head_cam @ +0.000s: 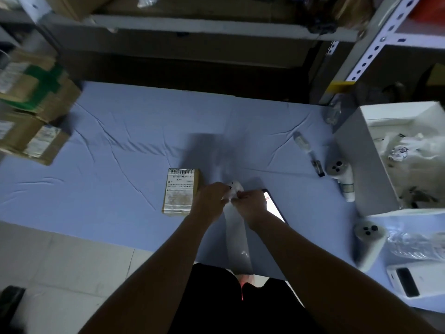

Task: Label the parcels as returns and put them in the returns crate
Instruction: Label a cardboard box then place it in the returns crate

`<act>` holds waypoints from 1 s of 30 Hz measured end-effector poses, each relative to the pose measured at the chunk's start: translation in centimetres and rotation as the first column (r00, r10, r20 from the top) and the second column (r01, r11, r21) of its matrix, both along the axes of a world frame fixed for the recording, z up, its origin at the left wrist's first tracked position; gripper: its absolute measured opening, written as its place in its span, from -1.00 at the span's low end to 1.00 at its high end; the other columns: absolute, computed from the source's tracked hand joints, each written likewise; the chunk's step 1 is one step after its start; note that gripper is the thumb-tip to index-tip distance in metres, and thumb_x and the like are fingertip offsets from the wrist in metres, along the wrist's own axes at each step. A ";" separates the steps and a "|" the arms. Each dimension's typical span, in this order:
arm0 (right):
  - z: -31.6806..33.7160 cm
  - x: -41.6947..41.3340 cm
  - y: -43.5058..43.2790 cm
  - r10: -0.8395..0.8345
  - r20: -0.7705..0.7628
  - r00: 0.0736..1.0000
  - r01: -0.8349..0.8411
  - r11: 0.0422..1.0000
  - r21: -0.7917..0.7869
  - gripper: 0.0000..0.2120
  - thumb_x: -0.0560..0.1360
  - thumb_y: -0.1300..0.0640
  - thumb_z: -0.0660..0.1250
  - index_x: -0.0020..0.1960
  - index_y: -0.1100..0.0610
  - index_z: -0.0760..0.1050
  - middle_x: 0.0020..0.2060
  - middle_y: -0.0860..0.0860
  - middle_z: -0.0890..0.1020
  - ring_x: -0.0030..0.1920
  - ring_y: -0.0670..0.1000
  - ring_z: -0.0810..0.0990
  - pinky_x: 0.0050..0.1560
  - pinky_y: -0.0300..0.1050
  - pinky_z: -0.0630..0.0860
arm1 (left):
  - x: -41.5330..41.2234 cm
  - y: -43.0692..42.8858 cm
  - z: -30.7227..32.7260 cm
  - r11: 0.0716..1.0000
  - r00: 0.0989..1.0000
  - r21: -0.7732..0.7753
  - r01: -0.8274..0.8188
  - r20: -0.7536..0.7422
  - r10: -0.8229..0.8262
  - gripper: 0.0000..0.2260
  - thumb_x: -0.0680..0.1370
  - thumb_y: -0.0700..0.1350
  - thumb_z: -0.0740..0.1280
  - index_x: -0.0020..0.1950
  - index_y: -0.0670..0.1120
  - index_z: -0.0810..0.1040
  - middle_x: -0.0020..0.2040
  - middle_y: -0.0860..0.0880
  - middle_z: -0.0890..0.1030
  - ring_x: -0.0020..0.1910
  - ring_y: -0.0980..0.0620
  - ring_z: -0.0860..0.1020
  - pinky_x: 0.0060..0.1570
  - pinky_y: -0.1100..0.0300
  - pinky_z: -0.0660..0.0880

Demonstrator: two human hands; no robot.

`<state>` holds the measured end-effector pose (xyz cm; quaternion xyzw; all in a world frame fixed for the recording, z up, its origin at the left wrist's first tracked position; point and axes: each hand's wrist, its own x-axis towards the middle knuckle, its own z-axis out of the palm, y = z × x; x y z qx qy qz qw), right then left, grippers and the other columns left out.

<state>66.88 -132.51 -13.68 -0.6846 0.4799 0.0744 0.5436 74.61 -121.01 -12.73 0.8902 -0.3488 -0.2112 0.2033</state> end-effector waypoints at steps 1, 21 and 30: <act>0.1 -0.1 -0.1 -0.011 0.026 1.000 0.011 1.000 0.017 -0.88 0.43 0.18 0.47 -0.04 0.11 0.70 -0.28 0.01 0.65 -0.21 0.02 0.60 -0.22 -0.19 0.48 | 0.1 0.0 -0.1 1.000 1.000 -0.010 -0.005 -0.011 0.005 -0.72 0.57 -0.16 0.39 0.27 -0.19 0.58 0.23 -0.14 0.60 0.23 -0.17 0.54 0.29 0.04 0.36; 0.9 -0.2 -0.4 0.107 0.107 0.989 -0.101 0.993 -0.054 -0.71 0.59 0.13 0.34 -0.19 0.34 0.56 -0.44 0.02 0.42 -0.45 -0.12 0.31 -0.46 -0.27 0.23 | 3.7 -0.6 1.1 0.981 0.975 0.099 0.169 0.131 -0.181 -0.59 0.46 0.14 0.11 -0.14 -0.03 0.69 -0.17 -0.04 0.71 -0.09 -0.08 0.64 0.26 -0.09 0.21; 0.5 -0.7 -0.2 0.043 -0.043 0.998 -0.050 0.984 -0.174 -0.89 0.49 0.16 0.39 -0.10 0.21 0.65 -0.31 0.01 0.59 -0.23 0.00 0.55 -0.14 -0.10 0.48 | 4.3 -1.6 3.4 0.904 0.934 -0.249 -0.347 -0.175 0.311 -0.77 0.47 -0.07 0.27 -0.38 -0.06 0.37 -0.42 -0.03 0.42 -0.32 -0.12 0.48 -0.31 0.13 0.29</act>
